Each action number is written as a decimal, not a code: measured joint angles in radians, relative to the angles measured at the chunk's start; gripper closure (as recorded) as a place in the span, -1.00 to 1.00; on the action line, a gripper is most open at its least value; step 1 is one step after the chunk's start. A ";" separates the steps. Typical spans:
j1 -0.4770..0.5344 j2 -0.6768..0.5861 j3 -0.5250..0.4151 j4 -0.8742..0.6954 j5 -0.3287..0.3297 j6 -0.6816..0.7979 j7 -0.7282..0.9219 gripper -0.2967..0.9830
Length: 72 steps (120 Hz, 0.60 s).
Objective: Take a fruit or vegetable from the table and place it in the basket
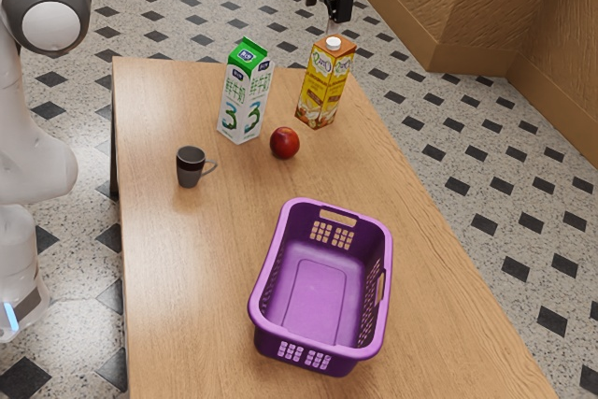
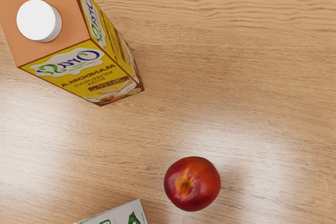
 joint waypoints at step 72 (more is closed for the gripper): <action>-0.088 0.033 -0.093 0.022 0.009 -0.044 -0.057 -0.54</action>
